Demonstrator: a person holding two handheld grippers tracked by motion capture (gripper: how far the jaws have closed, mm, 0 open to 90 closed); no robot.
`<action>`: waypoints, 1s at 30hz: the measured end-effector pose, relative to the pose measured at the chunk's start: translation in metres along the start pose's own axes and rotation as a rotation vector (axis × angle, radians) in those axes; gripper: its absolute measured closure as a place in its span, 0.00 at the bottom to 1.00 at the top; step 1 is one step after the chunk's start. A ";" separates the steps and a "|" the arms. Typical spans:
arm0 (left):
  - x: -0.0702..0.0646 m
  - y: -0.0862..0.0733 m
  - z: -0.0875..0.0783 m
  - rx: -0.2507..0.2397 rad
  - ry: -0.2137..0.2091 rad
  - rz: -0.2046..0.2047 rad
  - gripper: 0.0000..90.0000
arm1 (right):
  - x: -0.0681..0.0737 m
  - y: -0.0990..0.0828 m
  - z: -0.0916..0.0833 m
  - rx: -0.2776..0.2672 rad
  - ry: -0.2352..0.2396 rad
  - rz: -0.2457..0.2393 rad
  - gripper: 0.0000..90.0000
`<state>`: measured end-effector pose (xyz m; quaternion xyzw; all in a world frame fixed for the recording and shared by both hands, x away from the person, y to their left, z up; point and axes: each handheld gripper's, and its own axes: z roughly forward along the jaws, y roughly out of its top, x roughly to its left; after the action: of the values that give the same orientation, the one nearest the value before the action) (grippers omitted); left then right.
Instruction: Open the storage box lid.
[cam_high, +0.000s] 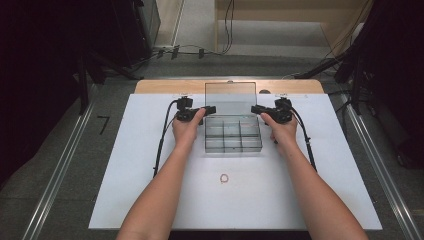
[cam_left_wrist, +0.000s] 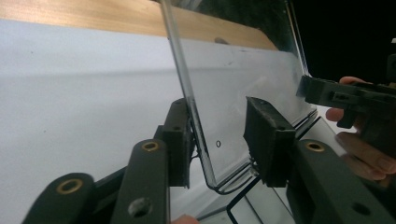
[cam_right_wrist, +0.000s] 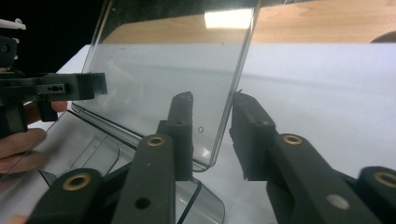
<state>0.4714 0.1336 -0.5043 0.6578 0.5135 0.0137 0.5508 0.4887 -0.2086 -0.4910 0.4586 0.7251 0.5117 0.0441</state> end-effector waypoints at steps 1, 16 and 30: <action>0.000 0.000 0.001 0.003 -0.001 0.001 0.66 | 0.000 -0.001 0.001 0.007 0.005 0.007 0.73; -0.002 -0.004 0.004 0.032 0.054 -0.007 0.39 | -0.001 -0.005 0.004 0.041 -0.002 0.034 0.58; -0.006 -0.011 -0.020 -0.001 0.050 0.091 0.14 | 0.003 -0.009 -0.013 -0.007 0.002 -0.023 0.26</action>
<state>0.4500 0.1422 -0.5013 0.6798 0.4965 0.0554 0.5370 0.4737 -0.2160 -0.4905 0.4494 0.7287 0.5143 0.0510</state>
